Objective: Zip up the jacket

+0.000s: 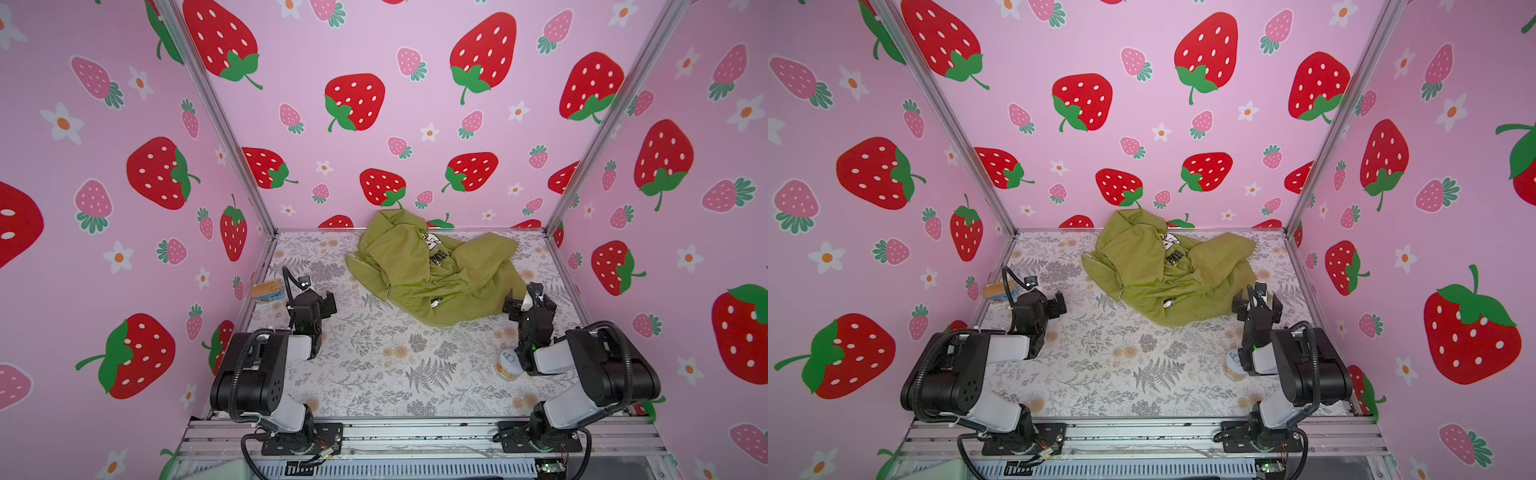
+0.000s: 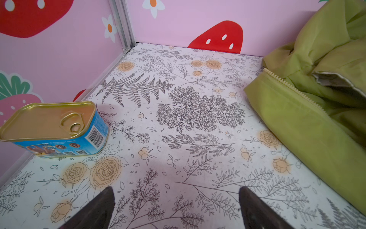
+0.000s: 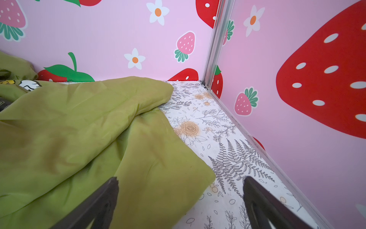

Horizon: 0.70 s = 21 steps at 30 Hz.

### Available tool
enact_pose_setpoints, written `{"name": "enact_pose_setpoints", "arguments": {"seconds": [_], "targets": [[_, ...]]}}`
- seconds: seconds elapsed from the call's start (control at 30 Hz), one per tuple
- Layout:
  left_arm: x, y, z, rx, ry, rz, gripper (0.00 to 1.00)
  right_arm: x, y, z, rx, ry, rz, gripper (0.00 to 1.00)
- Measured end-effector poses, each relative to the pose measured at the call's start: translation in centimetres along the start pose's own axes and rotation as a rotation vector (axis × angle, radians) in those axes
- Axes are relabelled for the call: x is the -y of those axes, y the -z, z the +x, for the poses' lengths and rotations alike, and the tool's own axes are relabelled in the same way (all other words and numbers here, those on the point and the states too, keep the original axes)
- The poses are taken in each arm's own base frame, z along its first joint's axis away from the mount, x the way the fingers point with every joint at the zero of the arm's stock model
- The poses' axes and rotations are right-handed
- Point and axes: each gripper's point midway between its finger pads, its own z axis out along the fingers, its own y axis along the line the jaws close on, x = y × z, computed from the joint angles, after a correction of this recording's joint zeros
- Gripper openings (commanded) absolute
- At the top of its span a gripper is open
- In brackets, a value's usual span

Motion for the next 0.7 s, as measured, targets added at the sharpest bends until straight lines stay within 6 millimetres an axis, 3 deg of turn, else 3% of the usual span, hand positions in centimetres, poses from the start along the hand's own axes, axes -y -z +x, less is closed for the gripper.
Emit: {"name": "enact_pose_setpoints", "arguments": {"seconds": [0.6, 0.7], "targets": [[-0.1, 0.1, 0.2, -0.036, -0.008, -0.005, 0.99, 0.1, 0.1, -0.1, -0.001, -0.002, 0.003, 0.99], [-0.1, 0.2, -1.6, -0.035, -0.008, -0.014, 0.99, 0.5, 0.4, -1.1, 0.026, -0.015, 0.017, 0.99]]}}
